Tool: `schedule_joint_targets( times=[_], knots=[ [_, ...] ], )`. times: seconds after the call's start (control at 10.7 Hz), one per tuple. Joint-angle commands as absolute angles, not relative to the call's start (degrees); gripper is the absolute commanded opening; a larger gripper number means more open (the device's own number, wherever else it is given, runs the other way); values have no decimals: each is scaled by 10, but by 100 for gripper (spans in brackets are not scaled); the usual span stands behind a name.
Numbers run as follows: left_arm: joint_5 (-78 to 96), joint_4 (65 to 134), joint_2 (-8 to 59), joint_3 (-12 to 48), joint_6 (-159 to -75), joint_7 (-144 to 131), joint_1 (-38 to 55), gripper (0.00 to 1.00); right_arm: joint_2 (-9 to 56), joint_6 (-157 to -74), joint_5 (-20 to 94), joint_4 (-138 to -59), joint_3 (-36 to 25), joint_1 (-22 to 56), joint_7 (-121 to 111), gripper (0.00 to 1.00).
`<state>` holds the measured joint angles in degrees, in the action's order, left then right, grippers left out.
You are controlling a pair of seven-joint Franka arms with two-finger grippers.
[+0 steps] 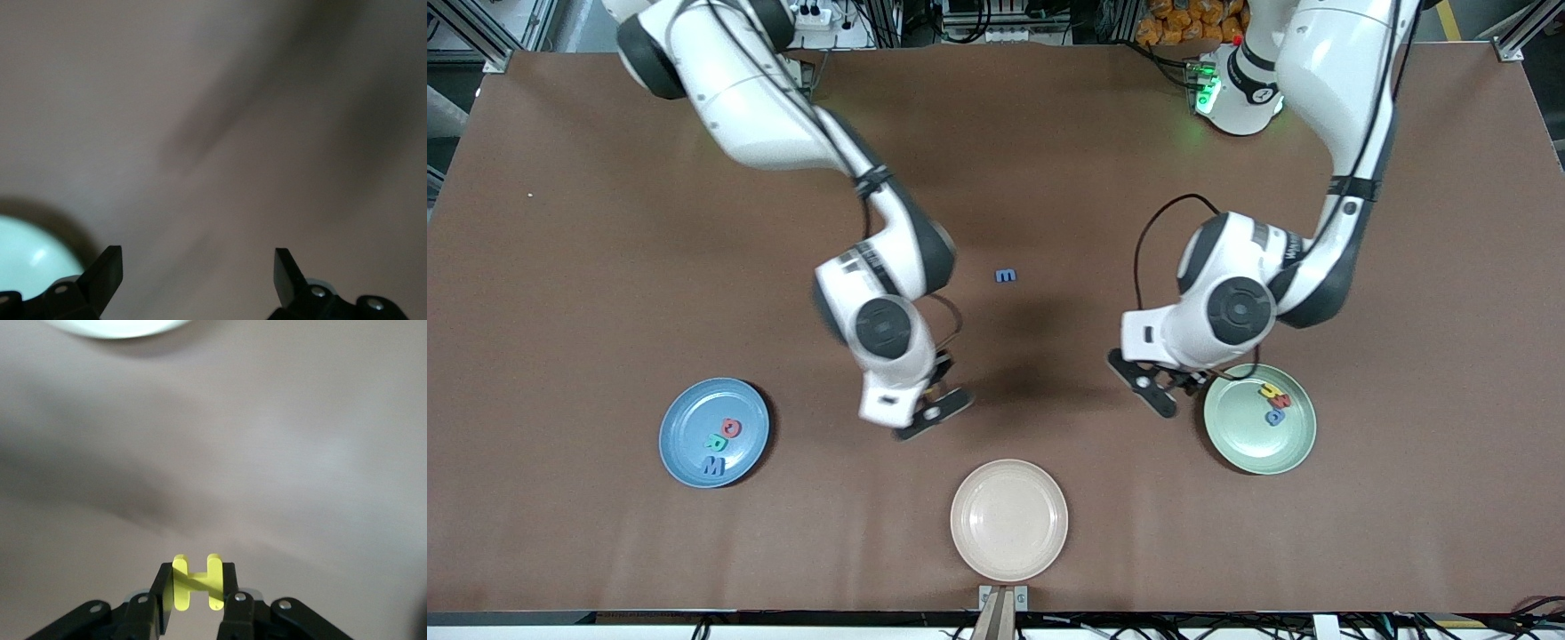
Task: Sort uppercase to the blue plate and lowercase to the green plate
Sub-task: 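Place the H on the blue plate while the left gripper reaches the blue m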
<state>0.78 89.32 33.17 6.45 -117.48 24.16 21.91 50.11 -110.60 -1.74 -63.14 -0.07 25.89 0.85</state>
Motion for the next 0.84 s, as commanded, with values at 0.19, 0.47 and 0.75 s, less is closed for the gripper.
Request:
schedule_joint_targets(
  times=[0.19, 0.47, 0.75],
  knots=[
    [-64, 900, 364, 119, -1263, 245, 300, 100, 490, -1098, -19, -621, 6, 96, 5, 0],
    [-72, 972, 367, 165, -1345, 240, 318, 100, 490, -1096, -19, -621, 5, 35, 10, 0],
    [-124, 1069, 367, 181, -1453, 236, 325, 95, 490, -1031, -18, -621, 1, 6, 9, 0]
  ],
)
